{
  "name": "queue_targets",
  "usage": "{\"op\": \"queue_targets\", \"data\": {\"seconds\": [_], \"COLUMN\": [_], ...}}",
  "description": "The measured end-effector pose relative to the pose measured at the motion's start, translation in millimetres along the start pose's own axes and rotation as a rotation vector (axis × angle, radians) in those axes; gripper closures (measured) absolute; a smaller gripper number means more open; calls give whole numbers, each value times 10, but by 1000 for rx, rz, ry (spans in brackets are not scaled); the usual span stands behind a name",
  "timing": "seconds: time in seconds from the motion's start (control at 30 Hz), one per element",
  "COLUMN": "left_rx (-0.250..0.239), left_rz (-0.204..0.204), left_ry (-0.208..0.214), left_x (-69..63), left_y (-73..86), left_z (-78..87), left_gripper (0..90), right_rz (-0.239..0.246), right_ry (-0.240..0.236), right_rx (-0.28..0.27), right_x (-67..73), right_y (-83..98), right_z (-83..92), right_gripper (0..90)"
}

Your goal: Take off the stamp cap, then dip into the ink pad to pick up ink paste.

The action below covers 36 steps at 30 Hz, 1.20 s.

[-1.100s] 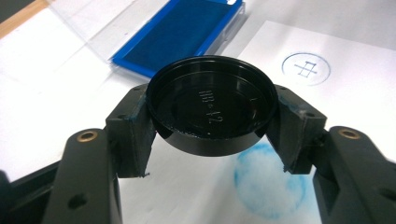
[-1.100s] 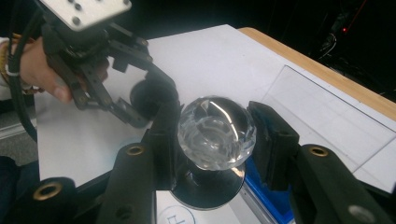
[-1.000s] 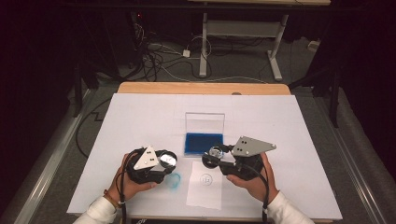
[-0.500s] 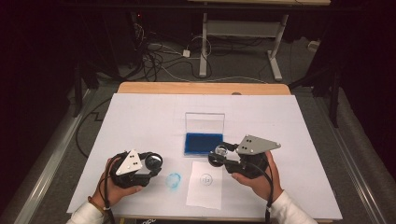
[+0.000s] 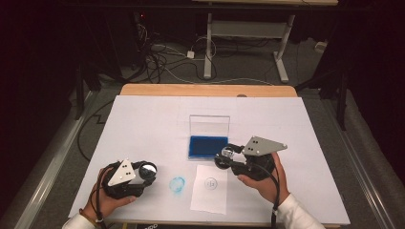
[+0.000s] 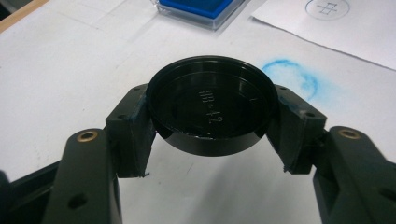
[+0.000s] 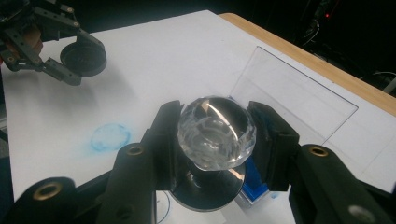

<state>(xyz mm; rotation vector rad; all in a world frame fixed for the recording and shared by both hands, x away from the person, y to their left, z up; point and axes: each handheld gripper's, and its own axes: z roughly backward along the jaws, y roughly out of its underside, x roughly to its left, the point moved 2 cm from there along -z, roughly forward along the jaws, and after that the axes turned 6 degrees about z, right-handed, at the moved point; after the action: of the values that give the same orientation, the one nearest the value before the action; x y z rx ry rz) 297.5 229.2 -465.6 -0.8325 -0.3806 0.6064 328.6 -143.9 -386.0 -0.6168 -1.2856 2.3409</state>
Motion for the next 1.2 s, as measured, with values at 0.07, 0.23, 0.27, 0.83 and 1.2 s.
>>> {"op": "queue_targets", "data": {"seconds": [0.07, 0.23, 0.27, 0.83, 1.2], "left_rx": [2, 4, 7, 28, 28], "left_rz": [4, 21, 19, 20, 32], "left_ry": [-1, -4, -4, 3, 5], "left_x": [2, 27, 26, 12, 23], "left_y": [20, 60, 64, 80, 98], "left_z": [12, 30, 31, -2, 17], "left_gripper": [366, 365, 366, 366, 365], "right_rz": [-3, -8, -4, 41, 0], "right_ry": [1, 0, -1, -33, -12], "right_rx": [0, 8, 11, 90, 176], "right_x": [-8, -43, -54, -126, -239], "right_y": [-4, -19, -27, -216, -173], "right_z": [-3, -58, -70, -660, -1134], "right_gripper": [569, 569, 570, 569, 569]}}
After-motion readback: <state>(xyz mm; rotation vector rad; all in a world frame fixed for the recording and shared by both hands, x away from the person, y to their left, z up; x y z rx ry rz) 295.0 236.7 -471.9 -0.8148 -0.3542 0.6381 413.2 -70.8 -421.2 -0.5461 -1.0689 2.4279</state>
